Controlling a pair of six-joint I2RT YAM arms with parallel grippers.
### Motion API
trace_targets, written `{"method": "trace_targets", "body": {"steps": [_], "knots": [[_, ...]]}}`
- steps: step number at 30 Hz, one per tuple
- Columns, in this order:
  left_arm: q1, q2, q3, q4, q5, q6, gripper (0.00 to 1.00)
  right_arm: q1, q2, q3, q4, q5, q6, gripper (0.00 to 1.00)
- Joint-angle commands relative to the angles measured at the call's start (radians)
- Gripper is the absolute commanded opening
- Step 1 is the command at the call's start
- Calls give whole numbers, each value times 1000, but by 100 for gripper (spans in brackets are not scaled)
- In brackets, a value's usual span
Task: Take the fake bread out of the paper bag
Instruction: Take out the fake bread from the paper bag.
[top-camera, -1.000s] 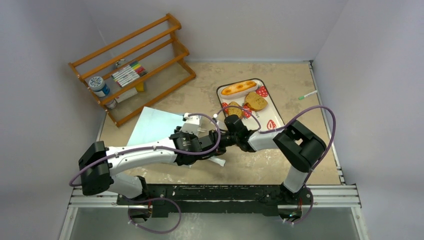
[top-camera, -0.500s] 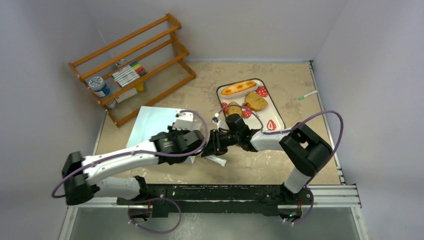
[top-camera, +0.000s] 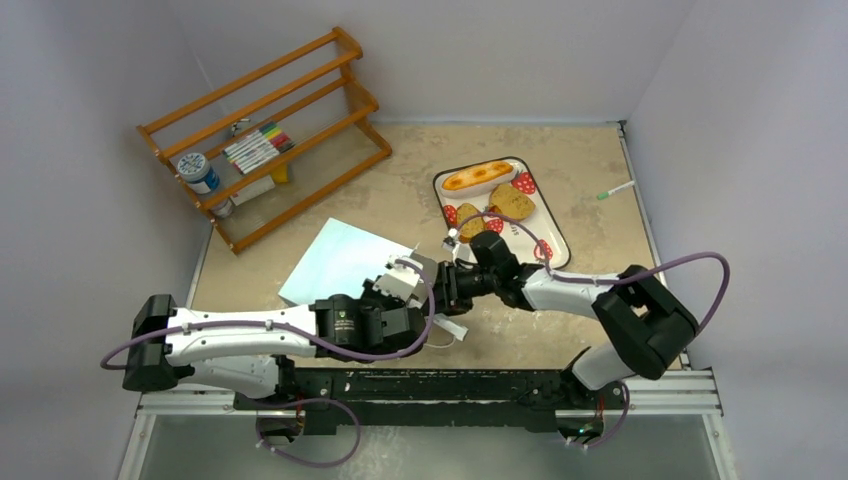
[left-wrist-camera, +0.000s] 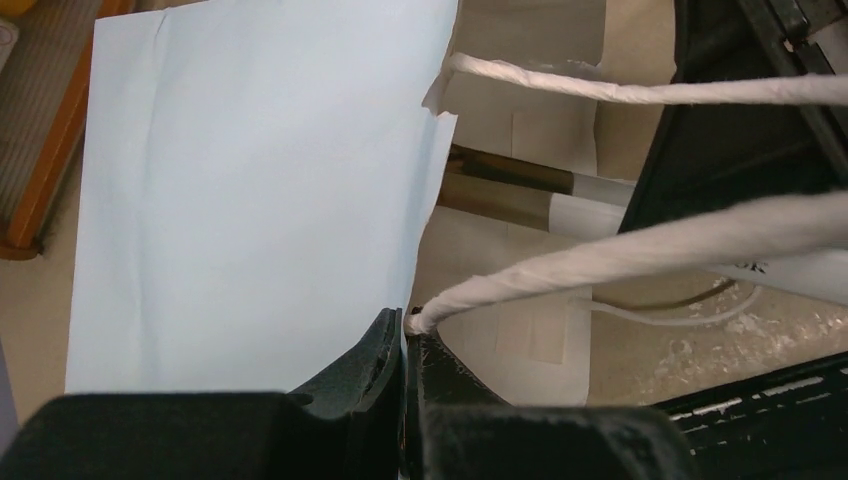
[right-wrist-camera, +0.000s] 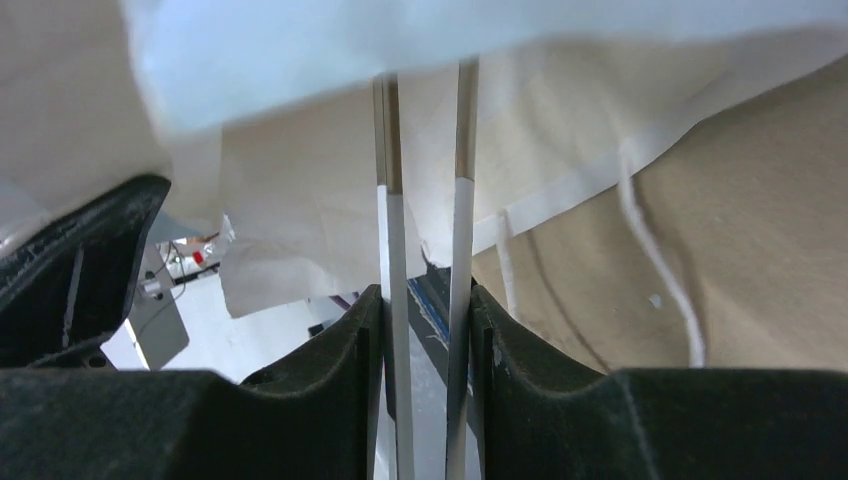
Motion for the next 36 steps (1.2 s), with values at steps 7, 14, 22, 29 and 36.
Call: {"method": "trace_targets", "body": {"steps": [7, 14, 22, 29, 36], "knots": [[-61, -19, 78, 8, -53, -41, 0, -61, -109, -60, 12, -110, -7, 36], [-66, 10, 95, -27, -56, -67, 0, -66, -154, -51, -19, -149, -28, 37], [-69, 4, 79, -9, -63, -68, 0, -103, -263, -88, -87, -144, -27, 39], [-68, 15, 104, -5, -98, -42, 0, -114, -267, -128, -129, -174, -75, 41], [-70, 20, 108, 2, -103, -36, 0, -126, -308, -137, -179, -183, -87, 42]]}}
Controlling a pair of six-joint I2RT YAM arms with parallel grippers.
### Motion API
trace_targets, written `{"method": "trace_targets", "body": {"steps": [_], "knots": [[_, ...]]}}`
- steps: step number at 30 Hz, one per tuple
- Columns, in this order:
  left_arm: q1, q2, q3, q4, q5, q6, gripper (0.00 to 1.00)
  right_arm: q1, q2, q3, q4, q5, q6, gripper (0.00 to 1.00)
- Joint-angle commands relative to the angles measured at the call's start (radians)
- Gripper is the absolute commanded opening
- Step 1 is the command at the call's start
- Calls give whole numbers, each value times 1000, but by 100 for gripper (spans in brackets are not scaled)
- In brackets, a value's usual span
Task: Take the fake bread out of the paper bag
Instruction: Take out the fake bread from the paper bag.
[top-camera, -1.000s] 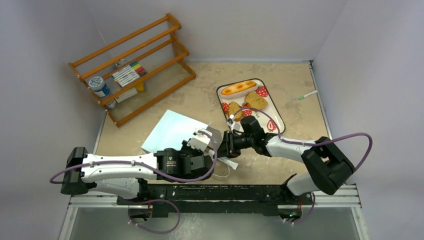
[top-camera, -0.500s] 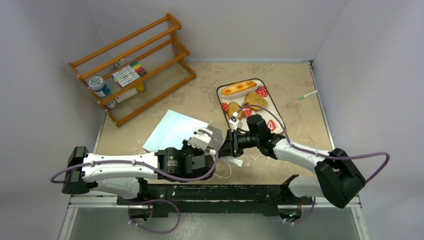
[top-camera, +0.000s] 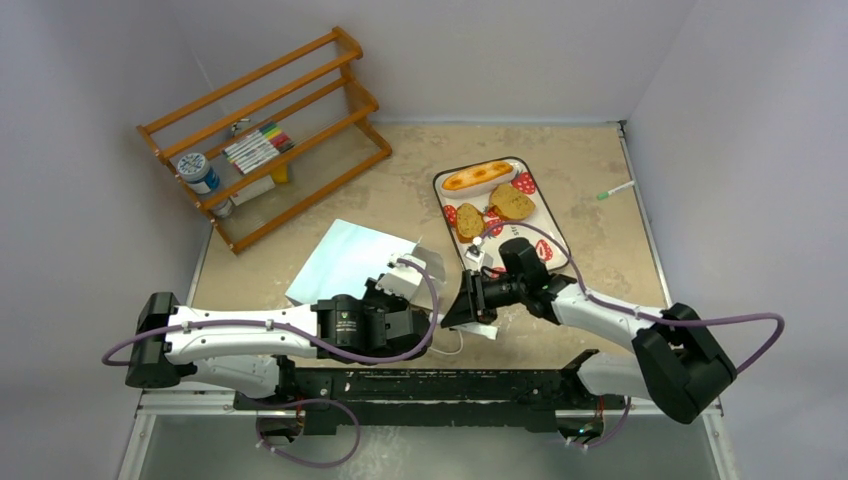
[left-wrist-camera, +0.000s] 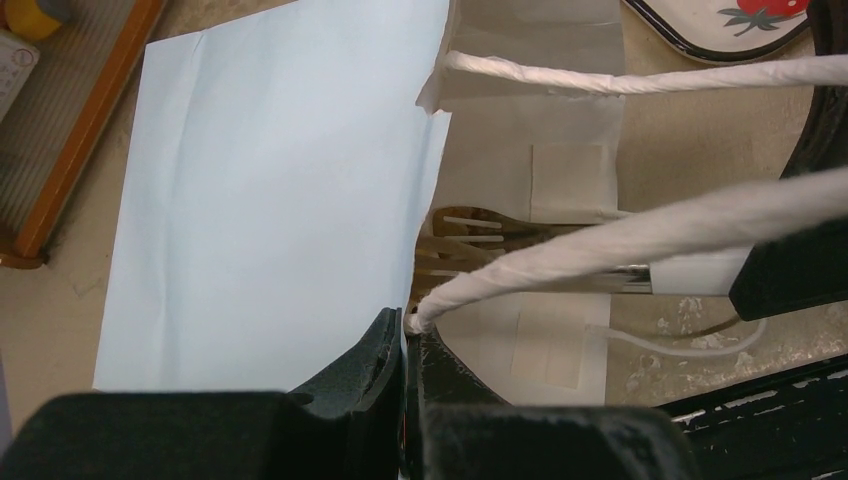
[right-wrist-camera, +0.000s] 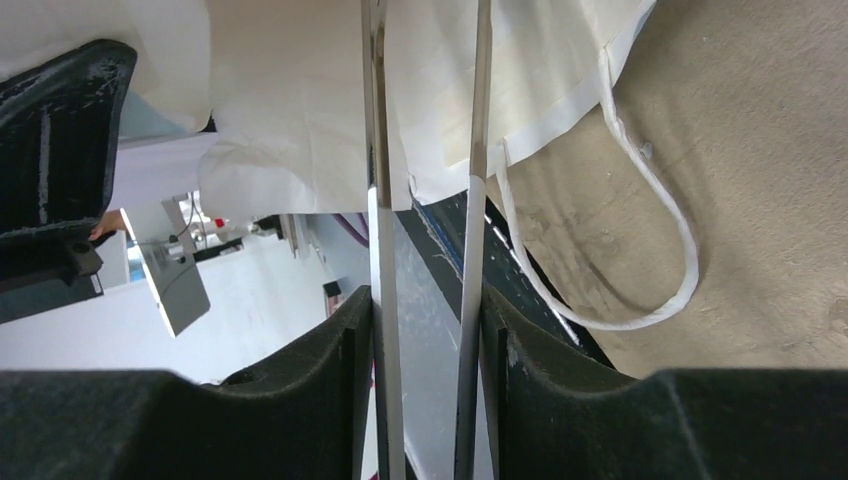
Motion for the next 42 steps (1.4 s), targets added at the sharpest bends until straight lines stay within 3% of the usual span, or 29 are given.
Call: {"method": "trace_targets", "body": {"steps": [1, 42], "knots": [[-9, -2, 49, 36, -54, 15, 0, -8, -60, 1, -13, -53, -27, 42], [-36, 48, 74, 116, -77, 97, 0, -14, 314, 127, 282, -151, 112, 48]]}}
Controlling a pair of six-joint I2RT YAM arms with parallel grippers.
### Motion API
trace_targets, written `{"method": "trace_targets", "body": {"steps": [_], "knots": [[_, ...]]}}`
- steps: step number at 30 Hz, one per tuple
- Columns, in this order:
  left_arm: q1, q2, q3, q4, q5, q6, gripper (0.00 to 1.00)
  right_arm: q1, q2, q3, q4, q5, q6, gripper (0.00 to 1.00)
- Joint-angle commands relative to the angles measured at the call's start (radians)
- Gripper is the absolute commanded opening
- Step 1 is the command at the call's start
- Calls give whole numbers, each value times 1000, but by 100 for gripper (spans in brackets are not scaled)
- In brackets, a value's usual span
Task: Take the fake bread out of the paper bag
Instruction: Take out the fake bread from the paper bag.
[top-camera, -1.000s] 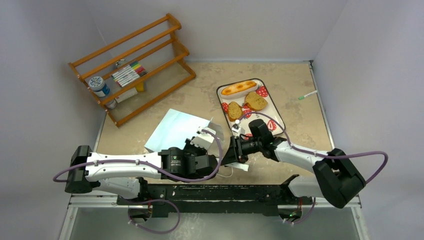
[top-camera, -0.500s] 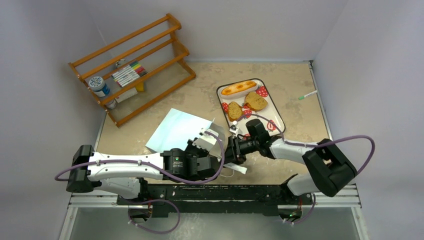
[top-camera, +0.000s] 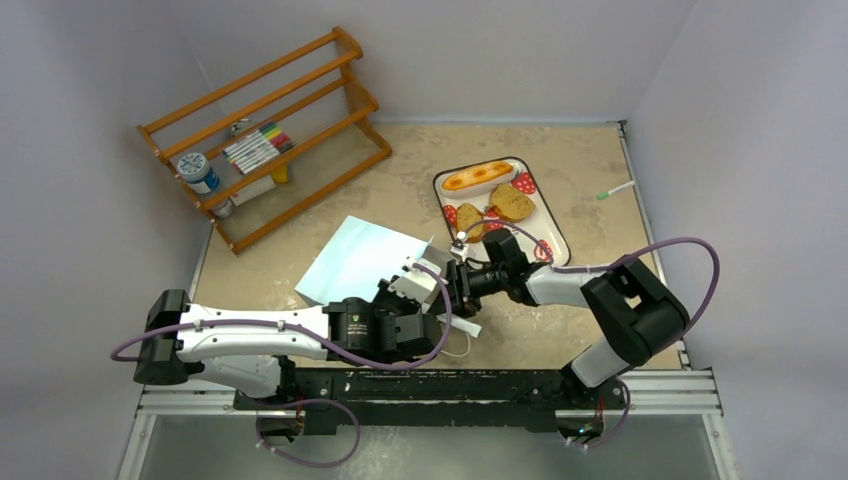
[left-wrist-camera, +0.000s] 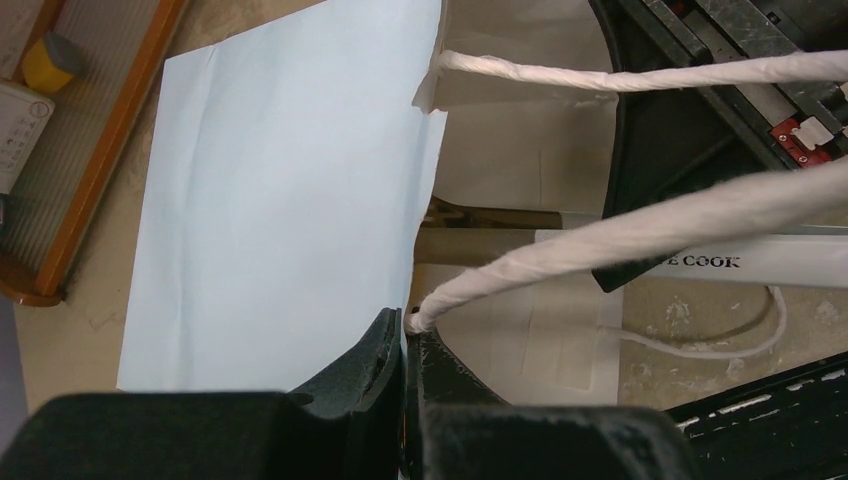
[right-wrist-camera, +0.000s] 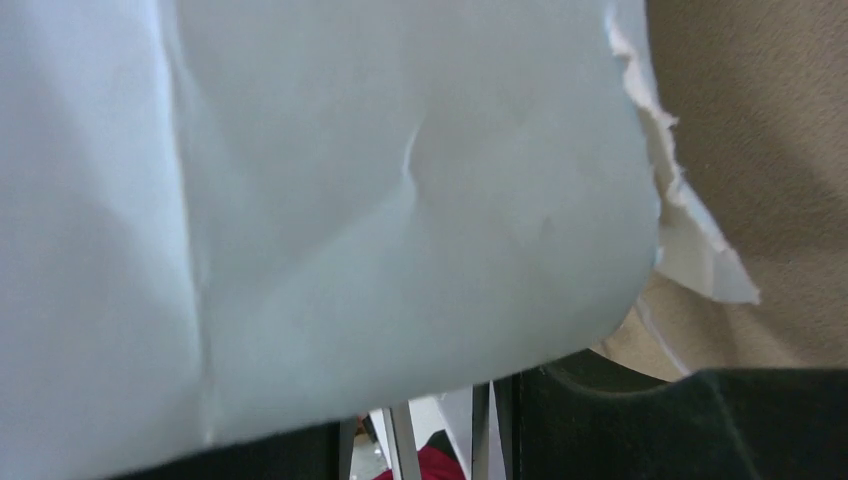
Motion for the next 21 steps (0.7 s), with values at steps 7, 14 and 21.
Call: {"method": "trace_targets", "body": {"steps": [7, 14, 21], "knots": [[-10, -13, 52, 15, -139, -55, 0, -5, -40, 44, -12, -20, -9, 21], [-6, -59, 50, -123, -270, -288, 0, -7, -170, 79, -163, 56, -40, 3], [-2, -91, 49, -266, -307, -451, 0, -33, -306, 117, -272, 147, -42, 3]]}}
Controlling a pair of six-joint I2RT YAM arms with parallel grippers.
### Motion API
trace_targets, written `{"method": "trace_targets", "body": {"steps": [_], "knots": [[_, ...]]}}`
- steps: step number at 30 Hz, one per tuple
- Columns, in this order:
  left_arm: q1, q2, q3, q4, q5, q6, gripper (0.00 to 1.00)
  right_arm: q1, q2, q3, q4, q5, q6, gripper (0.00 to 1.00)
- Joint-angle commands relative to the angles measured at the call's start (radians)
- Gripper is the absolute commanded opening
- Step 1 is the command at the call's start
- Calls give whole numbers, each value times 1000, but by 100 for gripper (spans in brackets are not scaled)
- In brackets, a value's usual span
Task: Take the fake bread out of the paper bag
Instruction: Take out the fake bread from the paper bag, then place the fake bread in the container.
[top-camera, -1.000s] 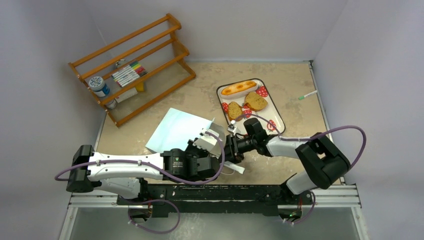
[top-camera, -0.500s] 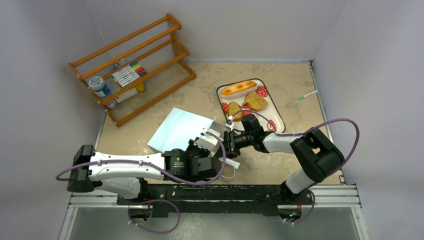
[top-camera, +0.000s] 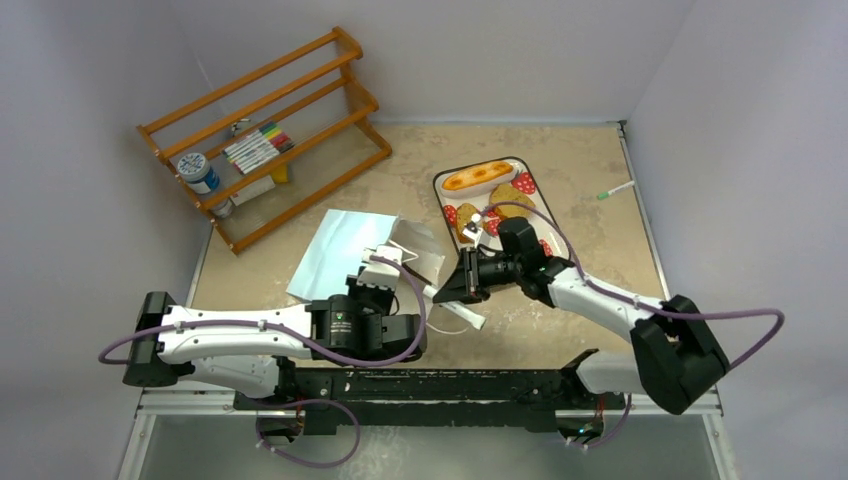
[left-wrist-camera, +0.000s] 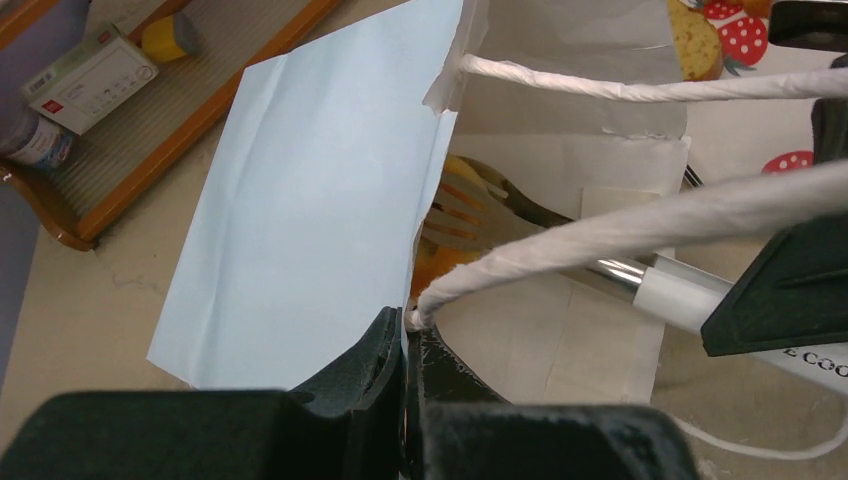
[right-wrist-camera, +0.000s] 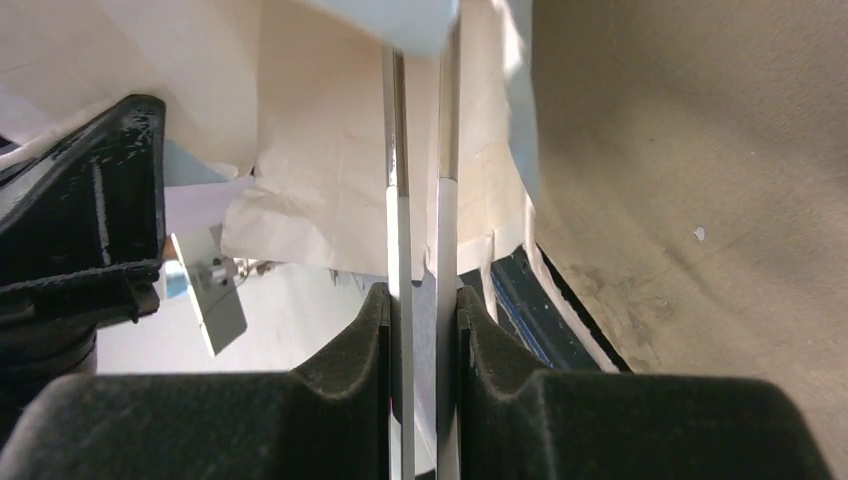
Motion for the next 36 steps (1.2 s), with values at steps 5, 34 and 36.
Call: {"method": "trace_targets", "body": {"steps": [5, 34, 36], "knots": [[6, -40, 36, -134, -96, -169, 0, -34, -166, 102, -169, 120, -33, 3], [208, -202, -127, 96, 24, 126, 0, -77, -433, 330, -607, 626, 8, 5], [207, -204, -123, 118, 40, 160, 0, -108, -420, 334, -602, 652, -3, 3]]}}
